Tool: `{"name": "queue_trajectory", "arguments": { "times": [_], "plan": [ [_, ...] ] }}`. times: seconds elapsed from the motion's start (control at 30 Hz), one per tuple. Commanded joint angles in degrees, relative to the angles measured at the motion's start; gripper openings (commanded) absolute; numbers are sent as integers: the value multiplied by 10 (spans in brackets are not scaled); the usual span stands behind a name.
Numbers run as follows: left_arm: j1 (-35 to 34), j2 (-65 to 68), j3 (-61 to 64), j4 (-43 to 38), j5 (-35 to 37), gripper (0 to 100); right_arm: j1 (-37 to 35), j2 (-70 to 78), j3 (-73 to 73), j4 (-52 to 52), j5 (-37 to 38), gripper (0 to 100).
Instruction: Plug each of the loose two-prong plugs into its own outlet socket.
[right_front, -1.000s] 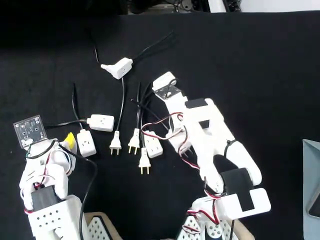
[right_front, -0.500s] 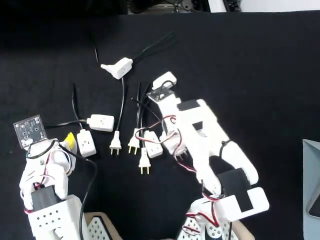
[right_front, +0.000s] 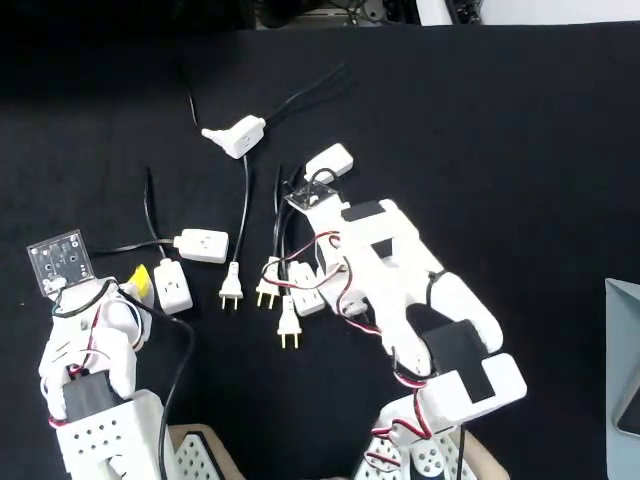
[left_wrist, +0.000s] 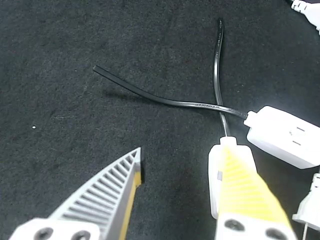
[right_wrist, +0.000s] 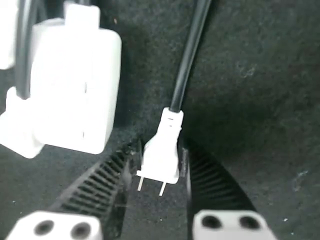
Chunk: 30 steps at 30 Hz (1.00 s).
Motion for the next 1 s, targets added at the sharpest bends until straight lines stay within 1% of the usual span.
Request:
{"name": "queue_trajectory", "arguments": {
  "times": [0.0, 0.07, 0.2, 0.33, 0.53, 0.83, 0.97],
  "plan": [
    [-2, -4, -3, -13, -8, 250, 10, -51, -1, 25, -2, 118],
    [-2, -4, -3, -13, -8, 250, 12, -91, -1, 44, -3, 139],
    [-1, -4, -3, -13, -8, 250, 11, -161, 20, 73, 0, 217],
    [-1, -4, -3, -13, -8, 250, -3, -196, 62, 51, 1, 198],
    [-1, -4, -3, -13, -8, 250, -6, -189, 116, -16, 1, 187],
    [0, -4, -3, -13, -8, 250, -7, -186, 109, -20, 1, 187],
    [0, -4, -3, -13, -8, 250, -33, -186, 106, -19, -4, 187]
  ]
}}
